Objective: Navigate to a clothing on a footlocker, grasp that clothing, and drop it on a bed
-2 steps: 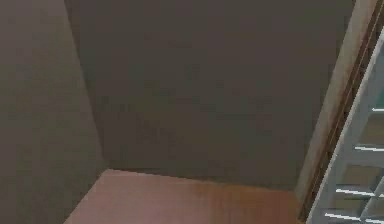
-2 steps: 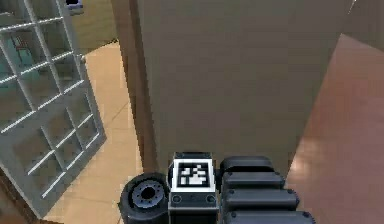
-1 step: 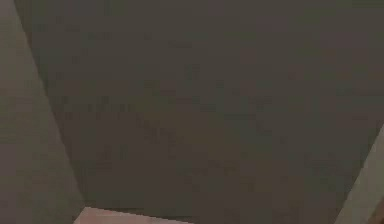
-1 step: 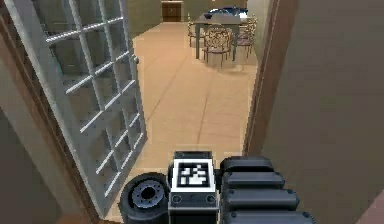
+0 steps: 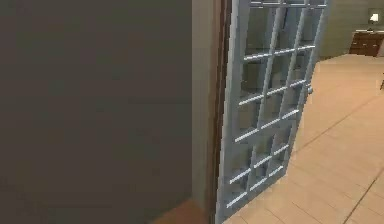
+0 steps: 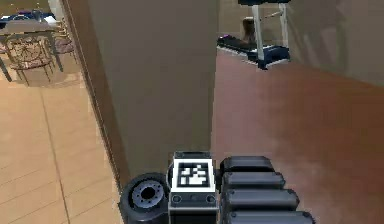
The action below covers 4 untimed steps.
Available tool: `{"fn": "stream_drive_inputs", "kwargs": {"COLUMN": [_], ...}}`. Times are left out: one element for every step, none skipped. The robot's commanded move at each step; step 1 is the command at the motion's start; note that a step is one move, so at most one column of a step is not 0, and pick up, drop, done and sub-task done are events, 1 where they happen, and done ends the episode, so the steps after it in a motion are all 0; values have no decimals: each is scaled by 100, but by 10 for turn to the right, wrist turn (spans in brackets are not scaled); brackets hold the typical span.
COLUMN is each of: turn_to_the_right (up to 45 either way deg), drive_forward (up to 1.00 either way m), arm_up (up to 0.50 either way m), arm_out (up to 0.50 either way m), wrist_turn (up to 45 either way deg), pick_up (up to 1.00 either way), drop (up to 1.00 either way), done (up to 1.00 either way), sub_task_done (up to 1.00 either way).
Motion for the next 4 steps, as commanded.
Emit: {"fn": "stream_drive_inputs", "kwargs": {"turn_to_the_right": [450, 0, 0, -30], "drive_forward": [0, 30, 100, 0], "arm_up": [0, 0, 0, 0], "arm_out": [0, 0, 0, 0], "wrist_turn": [0, 0, 0, 0], "pick_up": [0, 0, 0, 0], "drop": [0, 0, 0, 0], "done": [0, 0, 0, 0], "sub_task_done": [0, 0, 0, 0]}}
